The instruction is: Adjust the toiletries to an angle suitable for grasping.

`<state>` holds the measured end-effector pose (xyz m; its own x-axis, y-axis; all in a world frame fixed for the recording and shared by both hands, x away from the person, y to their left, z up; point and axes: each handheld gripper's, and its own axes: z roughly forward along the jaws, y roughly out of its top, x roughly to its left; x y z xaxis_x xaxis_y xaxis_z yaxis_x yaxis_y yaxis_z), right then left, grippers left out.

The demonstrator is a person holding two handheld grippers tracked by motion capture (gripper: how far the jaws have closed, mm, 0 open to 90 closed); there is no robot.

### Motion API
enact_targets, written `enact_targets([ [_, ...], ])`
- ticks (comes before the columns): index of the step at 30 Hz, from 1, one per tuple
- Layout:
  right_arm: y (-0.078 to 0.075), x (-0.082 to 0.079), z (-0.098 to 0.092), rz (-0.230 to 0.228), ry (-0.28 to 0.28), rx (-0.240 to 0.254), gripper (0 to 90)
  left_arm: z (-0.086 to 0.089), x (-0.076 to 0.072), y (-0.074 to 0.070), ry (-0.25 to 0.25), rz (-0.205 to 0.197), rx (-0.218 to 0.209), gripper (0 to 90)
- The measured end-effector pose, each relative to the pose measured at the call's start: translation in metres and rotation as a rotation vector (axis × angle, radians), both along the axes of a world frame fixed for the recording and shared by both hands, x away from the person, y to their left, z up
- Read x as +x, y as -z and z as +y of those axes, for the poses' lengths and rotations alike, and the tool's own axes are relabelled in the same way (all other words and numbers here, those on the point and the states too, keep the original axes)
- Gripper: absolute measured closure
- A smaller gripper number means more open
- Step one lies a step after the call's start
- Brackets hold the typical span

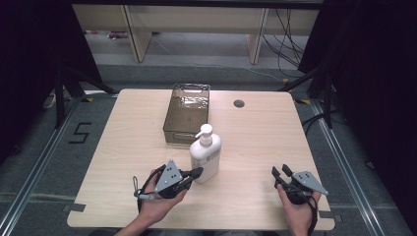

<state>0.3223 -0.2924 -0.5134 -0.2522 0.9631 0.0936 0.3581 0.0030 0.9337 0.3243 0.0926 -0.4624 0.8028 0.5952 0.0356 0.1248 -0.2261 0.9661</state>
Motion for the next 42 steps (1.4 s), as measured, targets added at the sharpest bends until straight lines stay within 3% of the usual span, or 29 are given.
enact_targets([
  [23, 0.0, 0.0, -0.001, -0.005, 0.006, -0.019, 56.6, 0.011, 0.015, 0.002, -0.071, 0.023, 0.012, 89.9],
  [37, 0.0, 0.0, -0.001, -0.005, -0.007, -0.013, 56.0, 0.019, 0.024, 0.004, -0.136, 0.042, -0.004, 89.9],
  [41, 0.0, -0.001, -0.001, -0.012, 0.011, -0.025, 54.0, 0.02, 0.024, 0.003, -0.145, 0.047, -0.026, 89.7],
  [42, -0.002, -0.004, 0.0, 0.025, 0.016, -0.009, 52.8, 0.022, 0.021, 0.0, -0.147, 0.049, -0.033, 89.6],
])
